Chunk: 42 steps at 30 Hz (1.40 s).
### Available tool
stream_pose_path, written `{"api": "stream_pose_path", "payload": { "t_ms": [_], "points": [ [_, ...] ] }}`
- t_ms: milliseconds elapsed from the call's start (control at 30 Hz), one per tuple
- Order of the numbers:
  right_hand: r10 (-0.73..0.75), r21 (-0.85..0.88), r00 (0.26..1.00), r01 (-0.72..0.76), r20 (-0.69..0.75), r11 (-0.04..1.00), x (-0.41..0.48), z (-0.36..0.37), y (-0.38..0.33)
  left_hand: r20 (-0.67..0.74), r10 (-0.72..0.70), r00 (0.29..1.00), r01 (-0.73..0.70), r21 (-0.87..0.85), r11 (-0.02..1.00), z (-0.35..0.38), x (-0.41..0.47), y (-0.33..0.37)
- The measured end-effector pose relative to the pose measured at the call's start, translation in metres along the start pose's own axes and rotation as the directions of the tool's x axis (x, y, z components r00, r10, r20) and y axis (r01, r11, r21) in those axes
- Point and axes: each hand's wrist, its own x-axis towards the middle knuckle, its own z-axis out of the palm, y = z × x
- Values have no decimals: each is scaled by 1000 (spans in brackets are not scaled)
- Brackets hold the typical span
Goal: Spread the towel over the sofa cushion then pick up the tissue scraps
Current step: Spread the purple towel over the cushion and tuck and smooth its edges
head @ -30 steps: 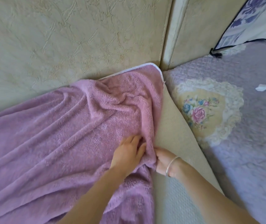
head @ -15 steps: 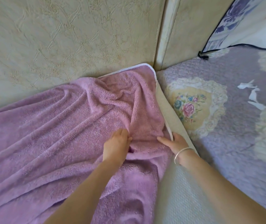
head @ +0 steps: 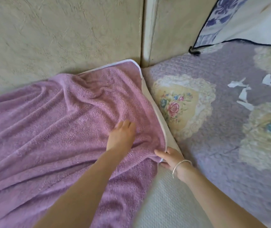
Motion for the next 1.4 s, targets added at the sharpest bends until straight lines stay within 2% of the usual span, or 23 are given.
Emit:
{"api": "stream_pose_path", "payload": {
  "t_ms": [133, 200, 300, 400, 500, 633, 733, 767, 833, 900, 967, 1033, 1133, 1200, 1267, 1400],
  "points": [
    [-24, -134, 989, 43, 144, 990, -1, -12, 5, 128, 285, 950, -296, 80, 952, -6, 28, 40],
    [-49, -305, 991, 86, 127, 948, -2, -22, 2, 249, 350, 903, -389, 127, 913, -8, 41, 56],
    [-107, -409, 994, 113, 39, 905, -3, -26, 7, 332, 385, 861, -469, 227, 853, -6, 57, 69],
    [-150, -391, 987, 114, -63, 913, -3, -21, 23, 361, 366, 858, -479, 301, 825, -3, 67, 74],
    [-191, -399, 970, 116, -153, 909, 0, -20, 24, 286, 358, 889, -438, 297, 849, -5, 72, 77],
    [-270, -462, 950, 171, -158, 870, 3, -46, 12, 185, 341, 922, -380, 247, 892, -3, 74, 85],
    [-317, -536, 931, 176, -182, 825, 1, -62, 15, 158, 325, 932, -352, 194, 916, 3, 72, 89],
    [-304, -499, 935, 178, -183, 848, 0, -62, 16, 158, 323, 933, -349, 186, 918, 5, 70, 89],
    [-208, -247, 970, 172, -128, 954, -5, -57, 19, 172, 333, 927, -360, 163, 919, 8, 64, 88],
    [-47, -70, 998, 49, 32, 996, -12, -48, 27, 240, 382, 892, -427, 172, 888, 10, 56, 86],
    [50, 46, 984, -58, 171, 997, -22, -41, 40, 294, 444, 846, -511, 209, 834, 13, 47, 84],
    [44, 158, 970, -83, 241, 984, -30, -38, 52, 335, 497, 801, -581, 230, 781, 17, 38, 82],
    [-40, 194, 965, -11, 259, 981, -35, -33, 60, 389, 529, 754, -632, 214, 745, 24, 27, 81],
    [-62, 126, 955, 26, 291, 992, -40, -25, 58, 378, 544, 749, -642, 211, 737, 27, 26, 83],
    [-76, -70, 962, 98, 264, 993, -43, -17, 57, 359, 543, 759, -633, 210, 745, 28, 26, 87],
    [-99, -423, 985, 152, 143, 893, -51, -26, 63, 346, 500, 794, -586, 212, 782, 26, 27, 102]
  ]
}}
